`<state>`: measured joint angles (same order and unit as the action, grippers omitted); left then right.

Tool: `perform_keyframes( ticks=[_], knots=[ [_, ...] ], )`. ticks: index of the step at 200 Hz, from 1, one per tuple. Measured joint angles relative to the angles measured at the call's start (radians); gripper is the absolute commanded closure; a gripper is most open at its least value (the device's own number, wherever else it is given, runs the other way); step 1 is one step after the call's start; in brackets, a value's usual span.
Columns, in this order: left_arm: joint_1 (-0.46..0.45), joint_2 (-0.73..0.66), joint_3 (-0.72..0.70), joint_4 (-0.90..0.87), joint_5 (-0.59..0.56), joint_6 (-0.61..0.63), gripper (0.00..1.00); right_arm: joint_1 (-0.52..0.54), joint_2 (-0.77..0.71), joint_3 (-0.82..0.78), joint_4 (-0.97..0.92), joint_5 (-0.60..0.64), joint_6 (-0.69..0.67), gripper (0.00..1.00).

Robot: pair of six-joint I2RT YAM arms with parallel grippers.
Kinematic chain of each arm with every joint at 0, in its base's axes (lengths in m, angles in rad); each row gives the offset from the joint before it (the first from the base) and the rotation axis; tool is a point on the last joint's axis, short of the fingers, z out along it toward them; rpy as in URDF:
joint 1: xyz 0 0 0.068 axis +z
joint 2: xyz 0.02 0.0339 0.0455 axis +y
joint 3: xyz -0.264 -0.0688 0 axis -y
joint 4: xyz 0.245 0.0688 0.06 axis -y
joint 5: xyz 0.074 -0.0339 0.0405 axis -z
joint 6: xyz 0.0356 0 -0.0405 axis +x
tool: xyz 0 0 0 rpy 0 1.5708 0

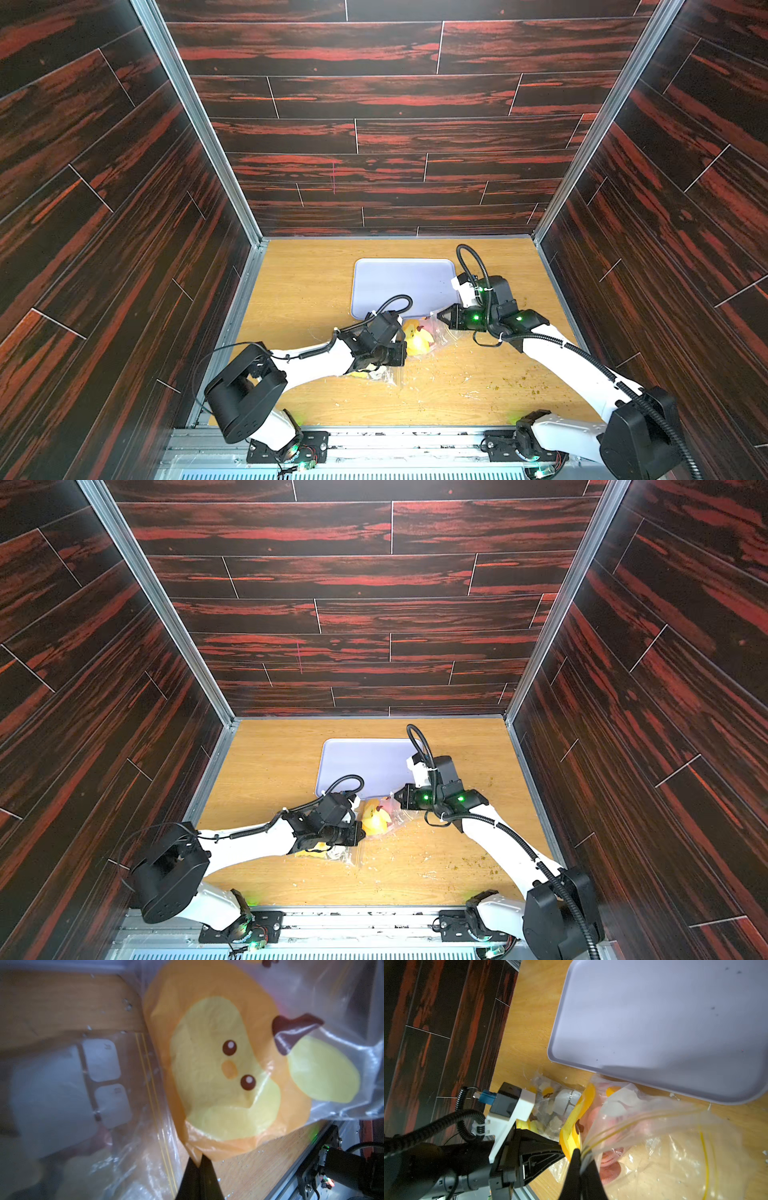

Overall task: Pour cookies out of the ziploc bag
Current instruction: 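Pour the cookies out of the ziploc bag onto the tray.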

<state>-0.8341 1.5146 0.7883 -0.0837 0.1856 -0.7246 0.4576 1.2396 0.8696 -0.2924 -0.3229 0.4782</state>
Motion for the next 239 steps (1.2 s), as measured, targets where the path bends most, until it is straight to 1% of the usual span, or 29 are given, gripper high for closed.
perform_keyframes(
  ticks=[58,104,151,202,239],
  knots=[
    [0.046,-0.052,0.056,-0.082,-0.016,0.038,1.0,0.0,0.013,0.087,-0.023,-0.002,0.0,1.0],
    [0.084,-0.058,0.147,-0.15,-0.051,0.083,1.0,-0.016,0.09,0.173,-0.029,-0.004,-0.004,1.0],
    [0.139,-0.054,0.227,-0.191,-0.074,0.132,1.0,-0.052,0.171,0.256,-0.02,-0.051,-0.008,1.0],
    [0.235,0.025,0.338,-0.196,-0.069,0.194,1.0,-0.095,0.284,0.335,0.042,-0.114,-0.019,1.0],
    [0.274,0.1,0.394,-0.197,-0.069,0.24,1.0,-0.117,0.366,0.354,0.1,-0.142,-0.034,1.0]
  ],
)
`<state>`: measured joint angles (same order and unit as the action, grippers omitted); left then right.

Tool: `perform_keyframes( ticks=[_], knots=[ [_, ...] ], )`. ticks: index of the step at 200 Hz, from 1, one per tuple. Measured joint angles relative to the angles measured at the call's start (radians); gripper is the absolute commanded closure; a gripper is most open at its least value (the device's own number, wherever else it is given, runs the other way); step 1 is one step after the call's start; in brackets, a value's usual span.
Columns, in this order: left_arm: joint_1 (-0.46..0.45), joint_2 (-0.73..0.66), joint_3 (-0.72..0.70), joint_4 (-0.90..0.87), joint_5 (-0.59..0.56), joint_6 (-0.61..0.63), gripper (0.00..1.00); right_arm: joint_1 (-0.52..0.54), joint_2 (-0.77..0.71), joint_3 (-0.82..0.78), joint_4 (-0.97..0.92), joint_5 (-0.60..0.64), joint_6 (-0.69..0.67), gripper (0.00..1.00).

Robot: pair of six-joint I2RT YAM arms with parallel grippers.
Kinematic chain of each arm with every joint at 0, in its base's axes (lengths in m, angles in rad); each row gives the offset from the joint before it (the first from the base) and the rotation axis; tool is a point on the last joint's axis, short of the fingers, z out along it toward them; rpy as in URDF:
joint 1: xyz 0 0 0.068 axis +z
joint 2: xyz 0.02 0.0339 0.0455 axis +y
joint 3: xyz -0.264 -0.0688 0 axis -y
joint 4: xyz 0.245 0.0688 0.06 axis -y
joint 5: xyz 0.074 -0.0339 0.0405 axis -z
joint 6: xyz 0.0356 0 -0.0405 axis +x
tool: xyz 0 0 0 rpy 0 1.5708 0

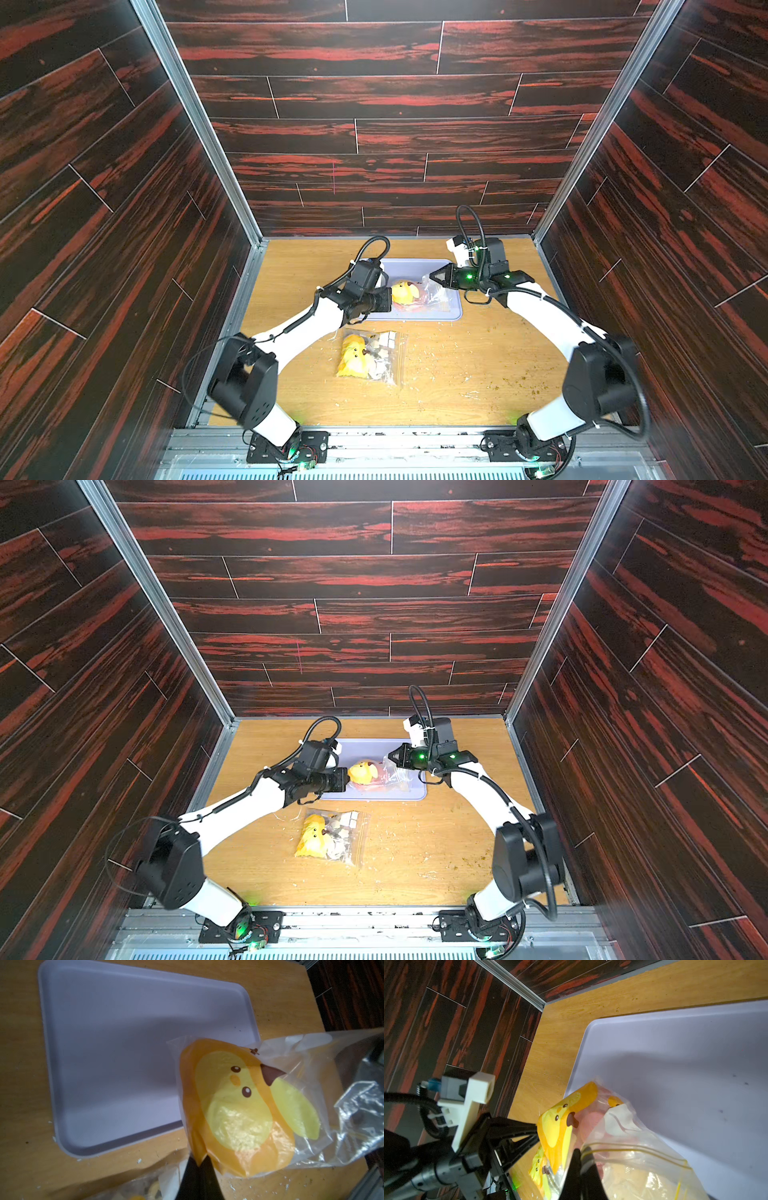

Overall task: Pour cookies out of the ziploc bag
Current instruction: 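Pour the cookies out of the ziploc bag onto the tray.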

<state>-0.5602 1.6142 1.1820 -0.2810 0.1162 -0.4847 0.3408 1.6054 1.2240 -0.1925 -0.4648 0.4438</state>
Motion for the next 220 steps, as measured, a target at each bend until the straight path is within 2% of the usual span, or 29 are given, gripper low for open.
perform_keyframes(
  ticks=[136,220],
  knots=[
    [0.044,0.212,0.232,0.002,-0.034,0.12,1.0,-0.076,0.197,0.015,0.23,-0.101,0.028,1.0],
    [0.051,0.233,0.304,0.004,-0.085,0.176,1.0,-0.095,0.287,0.032,0.336,-0.151,0.077,0.97]
  ],
)
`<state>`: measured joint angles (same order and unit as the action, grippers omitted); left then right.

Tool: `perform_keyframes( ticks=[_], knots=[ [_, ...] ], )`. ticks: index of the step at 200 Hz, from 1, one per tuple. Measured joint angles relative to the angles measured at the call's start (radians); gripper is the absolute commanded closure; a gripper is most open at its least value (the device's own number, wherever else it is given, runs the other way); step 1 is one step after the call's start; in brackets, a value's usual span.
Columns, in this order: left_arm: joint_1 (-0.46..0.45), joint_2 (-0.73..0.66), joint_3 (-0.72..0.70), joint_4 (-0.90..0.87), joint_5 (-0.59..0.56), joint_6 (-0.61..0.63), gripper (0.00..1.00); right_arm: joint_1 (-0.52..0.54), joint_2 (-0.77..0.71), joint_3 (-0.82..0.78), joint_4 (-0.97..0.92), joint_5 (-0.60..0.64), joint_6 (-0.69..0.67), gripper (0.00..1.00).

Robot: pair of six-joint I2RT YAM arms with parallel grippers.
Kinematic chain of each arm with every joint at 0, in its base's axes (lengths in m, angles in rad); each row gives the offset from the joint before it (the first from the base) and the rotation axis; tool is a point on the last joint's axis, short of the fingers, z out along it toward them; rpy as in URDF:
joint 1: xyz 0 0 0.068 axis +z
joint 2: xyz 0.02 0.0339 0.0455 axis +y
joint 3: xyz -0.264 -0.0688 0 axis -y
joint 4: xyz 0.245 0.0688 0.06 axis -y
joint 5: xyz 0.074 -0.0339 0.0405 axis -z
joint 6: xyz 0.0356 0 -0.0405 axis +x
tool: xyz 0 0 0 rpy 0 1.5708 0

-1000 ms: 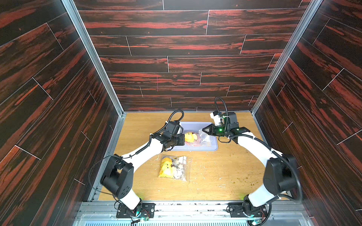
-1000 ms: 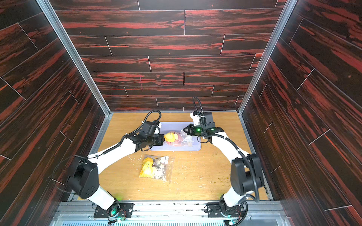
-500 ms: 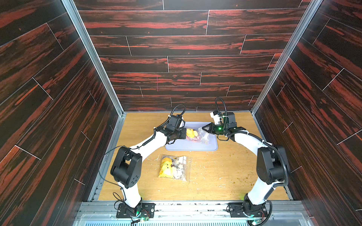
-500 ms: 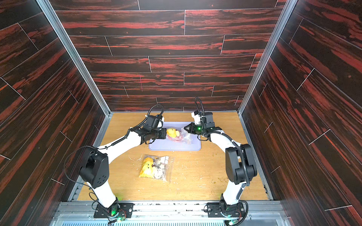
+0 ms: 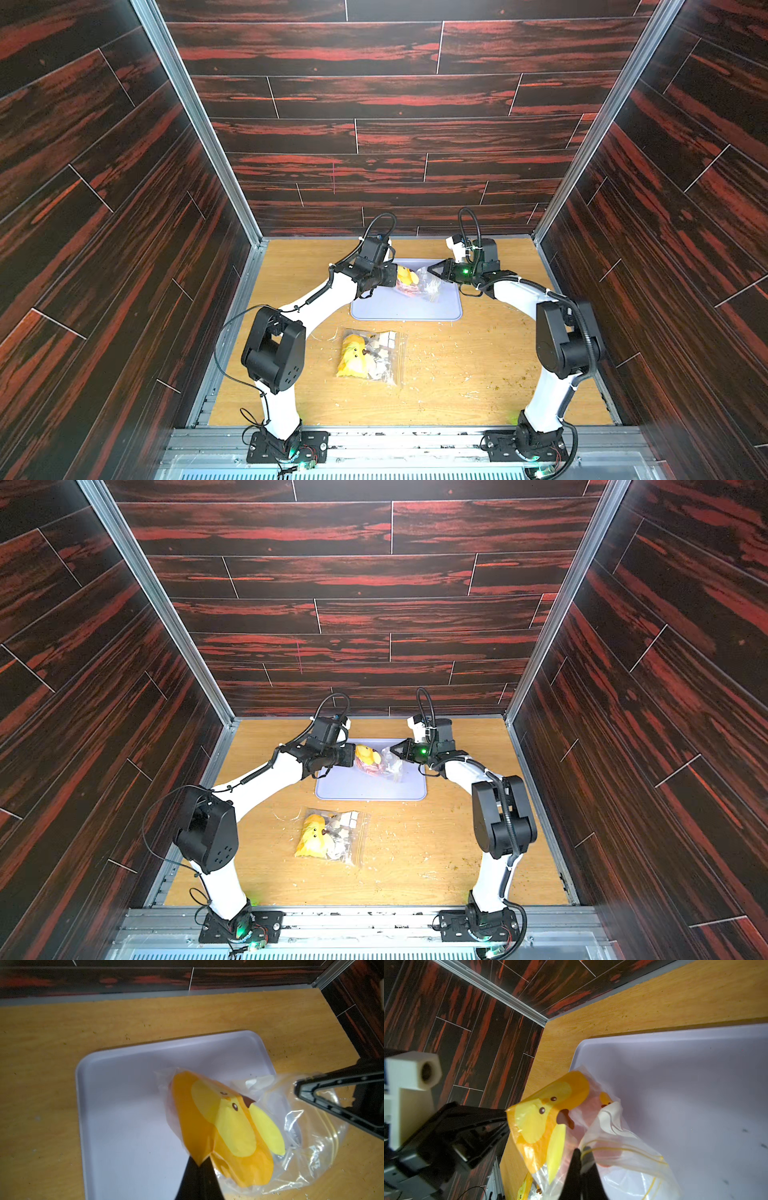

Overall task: Pour cookies out of the ziploc bag
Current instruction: 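Pour the cookies out of the ziploc bag onto the tray.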

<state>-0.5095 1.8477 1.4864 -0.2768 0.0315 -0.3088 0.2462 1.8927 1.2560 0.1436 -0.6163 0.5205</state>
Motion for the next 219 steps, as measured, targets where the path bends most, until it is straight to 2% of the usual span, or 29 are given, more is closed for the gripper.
perform_keyframes(
  ticks=[172,219],
  knots=[
    [0.0,0.048,0.062,0.007,-0.025,0.074,1.0,-0.023,0.054,0.035,0.036,-0.039,0.029,0.86],
    [0.0,0.048,0.062,0.029,-0.021,0.077,1.0,-0.025,0.054,0.035,0.037,-0.039,0.028,0.89]
  ],
)
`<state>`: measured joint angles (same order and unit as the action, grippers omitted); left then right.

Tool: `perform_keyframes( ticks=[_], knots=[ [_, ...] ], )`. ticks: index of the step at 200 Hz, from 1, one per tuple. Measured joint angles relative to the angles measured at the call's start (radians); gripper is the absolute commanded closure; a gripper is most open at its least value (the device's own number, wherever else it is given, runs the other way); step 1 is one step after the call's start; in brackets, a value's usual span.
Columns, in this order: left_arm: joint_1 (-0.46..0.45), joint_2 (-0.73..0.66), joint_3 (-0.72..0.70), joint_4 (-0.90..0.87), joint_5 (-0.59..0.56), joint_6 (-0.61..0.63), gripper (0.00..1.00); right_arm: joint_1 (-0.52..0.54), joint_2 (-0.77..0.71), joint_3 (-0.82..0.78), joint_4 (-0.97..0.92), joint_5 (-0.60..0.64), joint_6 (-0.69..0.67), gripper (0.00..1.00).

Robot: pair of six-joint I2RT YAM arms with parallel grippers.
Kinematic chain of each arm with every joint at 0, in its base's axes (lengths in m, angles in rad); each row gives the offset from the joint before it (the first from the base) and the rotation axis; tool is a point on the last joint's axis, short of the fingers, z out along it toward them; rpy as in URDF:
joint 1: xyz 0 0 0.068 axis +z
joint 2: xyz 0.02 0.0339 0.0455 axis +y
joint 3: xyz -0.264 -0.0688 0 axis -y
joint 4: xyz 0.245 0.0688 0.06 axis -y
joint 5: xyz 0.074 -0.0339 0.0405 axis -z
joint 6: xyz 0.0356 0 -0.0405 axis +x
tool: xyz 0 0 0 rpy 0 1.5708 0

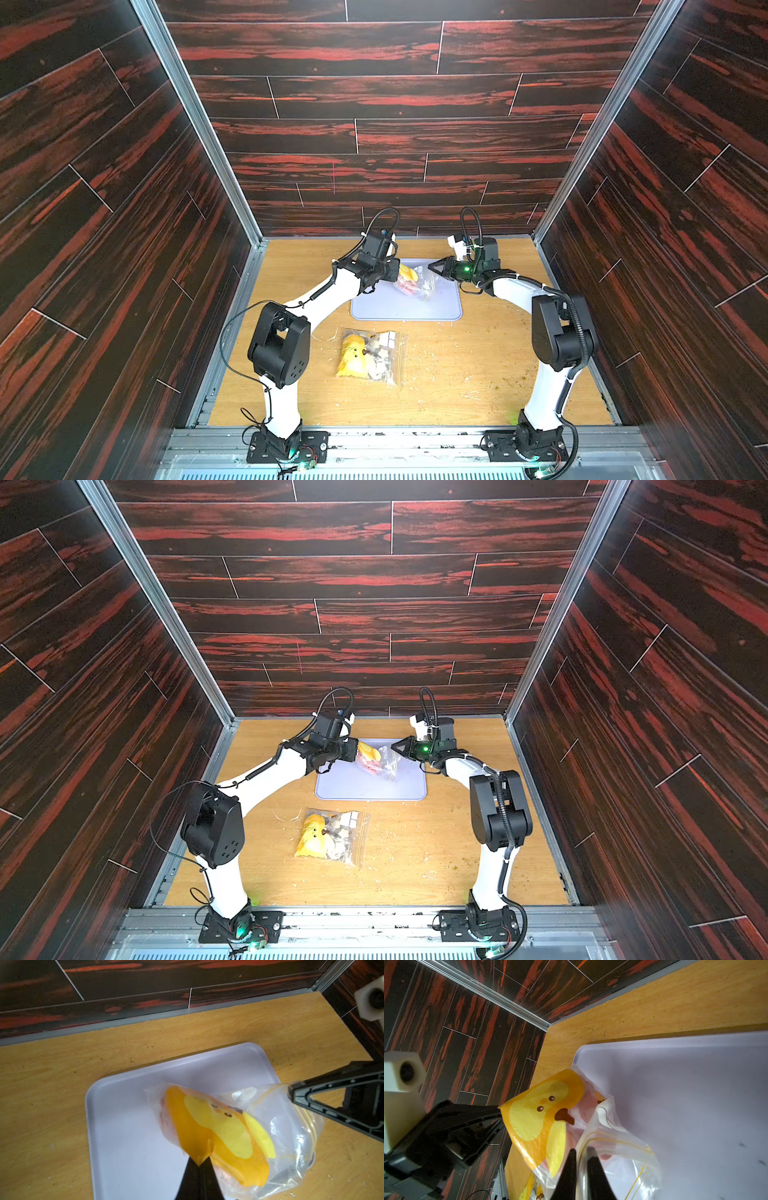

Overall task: Pour cookies out of the ziploc bag
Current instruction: 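Pour the cookies out of the ziploc bag onto the tray.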

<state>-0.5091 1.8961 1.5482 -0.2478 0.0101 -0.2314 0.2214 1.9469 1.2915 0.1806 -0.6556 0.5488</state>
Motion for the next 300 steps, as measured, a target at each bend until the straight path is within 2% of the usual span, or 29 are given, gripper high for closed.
perform_keyframes(
  ticks=[106,215,300],
  knots=[
    [0.0,0.003,0.025,0.034,0.057,-0.005,1.0,-0.021,0.0,-0.027,0.01,0.0,0.004,0.93],
    [-0.003,0.077,0.071,0.081,0.121,-0.031,1.0,-0.054,-0.002,-0.097,0.045,0.001,0.023,0.95],
    [-0.014,0.09,0.111,0.095,0.113,-0.019,1.0,-0.071,-0.002,-0.106,0.068,-0.01,0.04,0.93]
  ],
)
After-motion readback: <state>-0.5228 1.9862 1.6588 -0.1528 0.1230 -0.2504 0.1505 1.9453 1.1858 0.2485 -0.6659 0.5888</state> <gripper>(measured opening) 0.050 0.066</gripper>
